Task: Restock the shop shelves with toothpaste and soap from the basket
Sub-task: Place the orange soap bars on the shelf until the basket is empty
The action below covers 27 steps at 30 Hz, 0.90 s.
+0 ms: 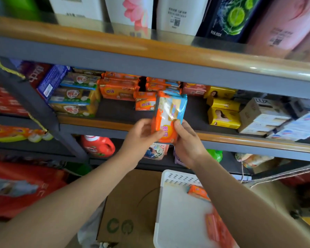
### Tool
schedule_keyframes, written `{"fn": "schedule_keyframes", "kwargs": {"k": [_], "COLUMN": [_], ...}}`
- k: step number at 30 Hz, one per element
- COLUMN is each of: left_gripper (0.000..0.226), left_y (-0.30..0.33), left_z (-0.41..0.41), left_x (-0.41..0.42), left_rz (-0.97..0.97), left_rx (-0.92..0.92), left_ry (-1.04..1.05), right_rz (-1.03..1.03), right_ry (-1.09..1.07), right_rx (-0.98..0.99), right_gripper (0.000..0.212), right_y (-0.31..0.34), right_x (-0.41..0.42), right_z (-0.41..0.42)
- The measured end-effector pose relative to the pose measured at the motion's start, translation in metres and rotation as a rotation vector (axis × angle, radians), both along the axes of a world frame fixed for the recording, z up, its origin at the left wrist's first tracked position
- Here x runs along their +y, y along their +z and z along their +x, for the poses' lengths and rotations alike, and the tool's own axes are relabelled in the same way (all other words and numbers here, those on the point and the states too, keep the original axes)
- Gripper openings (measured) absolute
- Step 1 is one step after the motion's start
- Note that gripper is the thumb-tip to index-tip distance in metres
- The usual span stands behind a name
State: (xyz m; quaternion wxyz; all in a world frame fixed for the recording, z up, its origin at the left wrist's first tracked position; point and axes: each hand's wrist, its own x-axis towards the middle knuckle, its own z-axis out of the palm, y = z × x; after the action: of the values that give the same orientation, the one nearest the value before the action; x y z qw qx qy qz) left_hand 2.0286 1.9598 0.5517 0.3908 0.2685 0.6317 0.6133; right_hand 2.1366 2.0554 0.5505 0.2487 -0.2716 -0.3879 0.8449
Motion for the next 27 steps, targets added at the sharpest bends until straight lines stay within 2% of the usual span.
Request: {"fn": "schedule_keyframes", "kwargs": {"k": [1, 3, 5, 7, 10, 12, 16, 19, 21, 23, 25, 27], "left_gripper": [0.027, 0.029, 0.037, 0.045, 0.044, 0.043, 0.051, 0.064, 0.062, 0.059, 0.054, 0.051], "left_y": [0.001, 0.003, 0.011, 0.021, 0.035, 0.036, 0.013, -0.011, -0.019, -0.021, -0.022, -0.023], "left_z": [-0.003, -0.014, -0.032, -0.048, -0.062, -0.071, -0.085, -0.098, -0.104, -0.104, -0.101, -0.097], "left_x": [0.0, -0.001, -0.001, 0.002, 0.012, 0.023, 0.034, 0.03, 0.03, 0.034, 0.043, 0.052], "left_rz": [-0.007, -0.024, -0.06, -0.114, -0.139, -0.127, -0.14, -0.263, -0.329, -0.316, -0.289, -0.285], "left_rx": [0.042, 0.279, 0.637, 0.951, 1.163, 1.167, 1.013, 0.894, 0.879, 0.872, 0.868, 0.889], "left_ry": [-0.009, -0.021, -0.05, -0.114, -0.144, -0.126, -0.013, 0.096, 0.079, -0.002, -0.07, -0.081], "right_rz": [0.051, 0.266, 0.497, 0.825, 1.238, 1.324, 1.28, 1.254, 1.267, 1.303, 1.389, 1.597], "right_ry": [0.007, -0.025, -0.089, -0.037, 0.154, 0.084, 0.018, 0.047, 0.046, 0.028, 0.041, 0.089], "right_rx": [-0.042, -0.141, -0.254, -0.38, -0.597, -0.721, -0.783, -0.828, -0.882, -0.931, -1.026, -1.18], "right_gripper": [0.039, 0.04, 0.061, 0.076, 0.065, 0.055, 0.043, 0.041, 0.041, 0.041, 0.047, 0.057], "right_y": [0.0, 0.006, 0.019, 0.03, 0.033, 0.032, 0.023, 0.011, 0.007, 0.005, 0.006, 0.009], "right_x": [0.002, 0.013, 0.028, 0.04, 0.046, 0.048, 0.058, 0.065, 0.068, 0.071, 0.072, 0.073], "right_z": [0.002, 0.006, 0.012, 0.015, 0.003, -0.013, -0.037, -0.045, -0.047, -0.049, -0.051, -0.051]}}
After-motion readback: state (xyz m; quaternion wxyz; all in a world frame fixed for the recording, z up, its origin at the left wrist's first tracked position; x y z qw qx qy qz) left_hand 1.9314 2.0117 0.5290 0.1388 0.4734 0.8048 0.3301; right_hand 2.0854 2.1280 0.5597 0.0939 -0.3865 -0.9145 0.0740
